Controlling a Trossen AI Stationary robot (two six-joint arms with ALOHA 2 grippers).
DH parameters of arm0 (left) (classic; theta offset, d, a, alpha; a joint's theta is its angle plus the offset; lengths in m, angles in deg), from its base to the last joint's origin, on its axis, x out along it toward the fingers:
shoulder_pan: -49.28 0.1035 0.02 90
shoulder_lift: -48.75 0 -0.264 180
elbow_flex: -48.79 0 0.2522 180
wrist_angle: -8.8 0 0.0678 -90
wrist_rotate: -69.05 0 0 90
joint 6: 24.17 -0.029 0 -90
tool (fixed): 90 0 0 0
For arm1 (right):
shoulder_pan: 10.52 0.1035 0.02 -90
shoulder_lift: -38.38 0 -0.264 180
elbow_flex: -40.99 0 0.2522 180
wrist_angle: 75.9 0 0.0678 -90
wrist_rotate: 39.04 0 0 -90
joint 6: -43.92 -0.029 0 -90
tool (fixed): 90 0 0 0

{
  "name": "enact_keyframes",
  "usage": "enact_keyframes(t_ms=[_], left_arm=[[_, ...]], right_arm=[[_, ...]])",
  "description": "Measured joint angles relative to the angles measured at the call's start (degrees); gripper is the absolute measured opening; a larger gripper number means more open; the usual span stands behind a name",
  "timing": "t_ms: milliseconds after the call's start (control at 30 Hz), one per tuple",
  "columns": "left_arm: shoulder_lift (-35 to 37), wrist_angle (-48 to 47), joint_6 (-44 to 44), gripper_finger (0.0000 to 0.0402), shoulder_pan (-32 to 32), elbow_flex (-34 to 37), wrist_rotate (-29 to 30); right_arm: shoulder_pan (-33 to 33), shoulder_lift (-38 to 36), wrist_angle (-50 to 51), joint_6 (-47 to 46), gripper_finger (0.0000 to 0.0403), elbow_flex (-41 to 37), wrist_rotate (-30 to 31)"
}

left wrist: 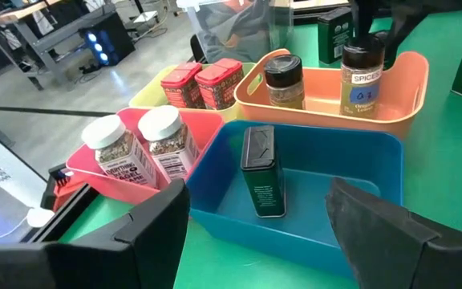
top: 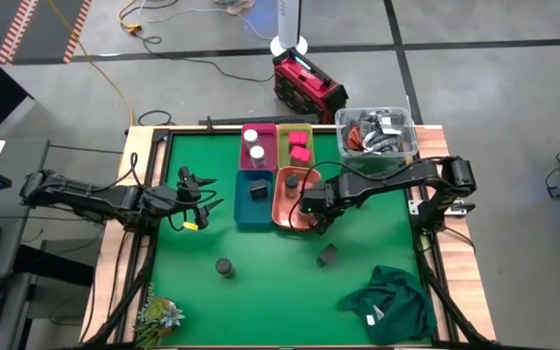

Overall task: Sort spices by type
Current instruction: Put the center black seasoning can into the blue tray

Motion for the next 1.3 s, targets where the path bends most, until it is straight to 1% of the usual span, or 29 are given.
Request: enact_keyframes(t_ms=[100, 200, 367, 433, 533, 667, 767, 867, 967, 1100, 1200, 1300], left_arm=[[0.0, 0.0, 0.0, 0.0281, 0.0, 0.0, 0.0], [0.0, 0.0, 0.0, 0.0281, 0.0, 0.0, 0.0], [0.0, 0.0, 0.0, 0.0281, 0.0, 0.0, 0.0], [0.0, 0.0, 0.0, 0.0281, 0.0, 0.0, 0.0], [0.0, 0.0, 0.0, 0.0281, 0.0, 0.0, 0.0], [0.0, 0.0, 0.2, 0.0281, 0.0, 0.0, 0.0], [0.0, 0.0, 0.5, 0.0281, 0.0, 0.0, 0.0], [0.0, 0.0, 0.8, 0.0281, 0.0, 0.0, 0.0], [0.0, -0.1, 1.4, 0.0281, 0.0, 0.0, 0.0], [0.0, -0.7, 2.4, 0.0281, 0.0, 0.0, 0.0], [0.0, -1.4, 3.4, 0.0281, 0.0, 0.0, 0.0], [0.0, -1.8, 4.1, 0.0281, 0.0, 0.0, 0.0]], right_arm=[[-0.4, 0.0, -0.5, 0.8, 0.0251, -1.5, -0.4], [-0.8, 0.0, -0.1, 2.5, 0.0235, -2.3, -0.5], [-0.8, -0.1, 0.1, 6.2, 0.0175, -2.2, -0.5], [-0.7, -0.1, 1.9, 7.7, 0.0153, -1.3, -0.6], [-0.8, -0.1, 7.1, 9.1, 0.0152, 1.6, -0.6], [-1.1, -0.1, 14.4, 11.1, 0.0152, 7.6, 1.0], [-1.2, -0.1, 19.1, 13.2, 0.0156, 13.2, 6.0], [-1.3, -0.2, 19.5, 17.7, 0.0162, 18.5, 11.5], [-1.4, -0.2, 15.9, 25.3, 0.0160, 21.9, 15.5], [-0.3, -0.3, 1.8, 41.6, 0.0159, 22.6, 16.1], [0.6, 0.2, -9.7, 51.3, 0.0161, 22.6, 12.3], [0.3, 1.8, -19.4, 55.9, 0.0162, 22.7, 4.8]])
